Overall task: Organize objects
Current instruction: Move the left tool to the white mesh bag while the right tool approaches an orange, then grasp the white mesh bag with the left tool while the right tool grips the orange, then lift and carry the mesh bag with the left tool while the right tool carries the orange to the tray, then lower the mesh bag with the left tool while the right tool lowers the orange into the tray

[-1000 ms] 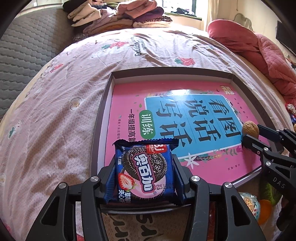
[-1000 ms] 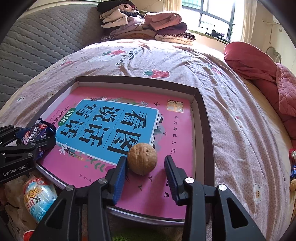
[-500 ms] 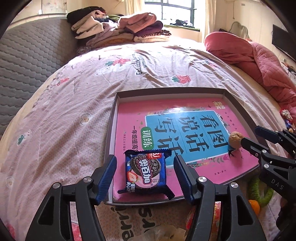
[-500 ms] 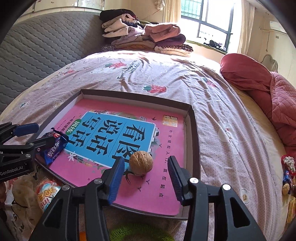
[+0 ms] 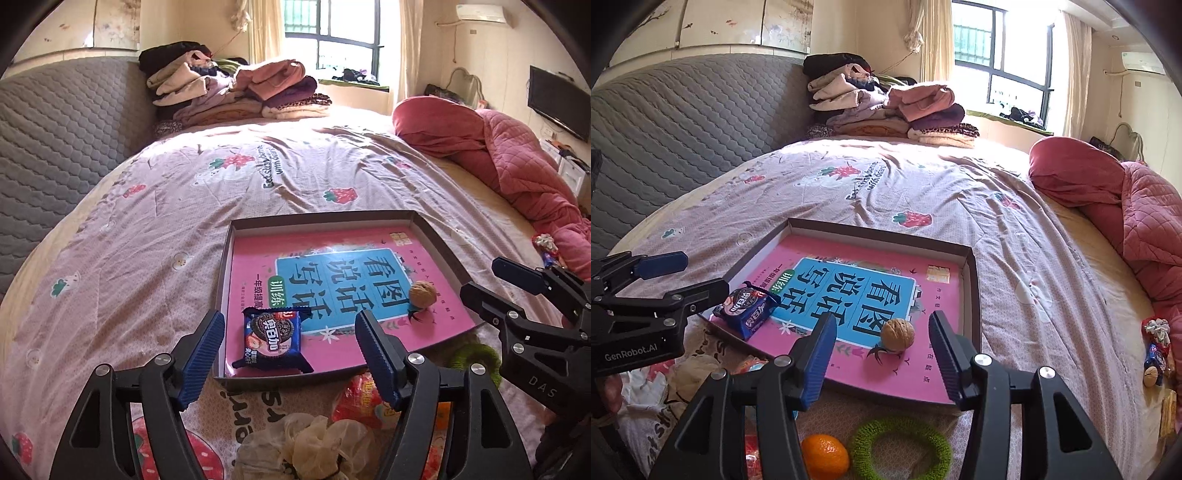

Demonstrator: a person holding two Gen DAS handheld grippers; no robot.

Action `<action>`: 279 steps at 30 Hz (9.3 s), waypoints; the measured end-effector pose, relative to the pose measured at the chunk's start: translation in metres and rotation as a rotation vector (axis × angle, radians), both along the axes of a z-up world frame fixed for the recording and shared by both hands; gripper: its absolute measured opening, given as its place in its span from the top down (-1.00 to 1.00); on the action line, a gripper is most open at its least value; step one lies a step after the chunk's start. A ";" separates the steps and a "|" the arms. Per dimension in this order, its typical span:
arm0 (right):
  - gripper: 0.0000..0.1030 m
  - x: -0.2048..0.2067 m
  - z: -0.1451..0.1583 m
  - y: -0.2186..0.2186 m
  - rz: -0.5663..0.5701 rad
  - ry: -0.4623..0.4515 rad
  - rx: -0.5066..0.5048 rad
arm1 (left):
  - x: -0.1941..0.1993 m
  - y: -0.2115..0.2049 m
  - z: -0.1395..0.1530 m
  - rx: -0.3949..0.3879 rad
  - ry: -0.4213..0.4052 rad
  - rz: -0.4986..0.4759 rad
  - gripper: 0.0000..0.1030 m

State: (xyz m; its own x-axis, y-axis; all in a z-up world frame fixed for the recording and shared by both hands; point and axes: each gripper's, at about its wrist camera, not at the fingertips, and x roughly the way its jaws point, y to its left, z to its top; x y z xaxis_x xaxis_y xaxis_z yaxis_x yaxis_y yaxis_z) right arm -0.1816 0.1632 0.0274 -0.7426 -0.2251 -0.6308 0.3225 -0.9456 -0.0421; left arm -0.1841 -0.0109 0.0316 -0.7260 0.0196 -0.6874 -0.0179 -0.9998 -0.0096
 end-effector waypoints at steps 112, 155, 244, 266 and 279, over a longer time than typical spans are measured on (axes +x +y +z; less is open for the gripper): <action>-0.12 0.141 -0.067 -0.002 0.095 -0.177 0.039 | 0.090 -0.018 -0.066 0.001 -0.209 0.029 -0.49; 0.24 0.122 -0.089 -0.005 0.123 -0.207 -0.007 | 0.036 -0.025 -0.096 0.198 -0.208 -0.062 0.75; 0.25 0.067 -0.001 0.011 0.074 0.065 -0.108 | 0.052 0.010 0.015 0.155 0.086 -0.139 0.82; 0.25 0.008 0.012 0.021 0.015 0.105 -0.069 | -0.013 0.005 0.005 0.173 0.070 -0.138 0.82; 0.25 -0.026 -0.008 0.028 -0.017 0.065 -0.013 | -0.041 0.006 -0.014 0.210 0.055 -0.127 0.82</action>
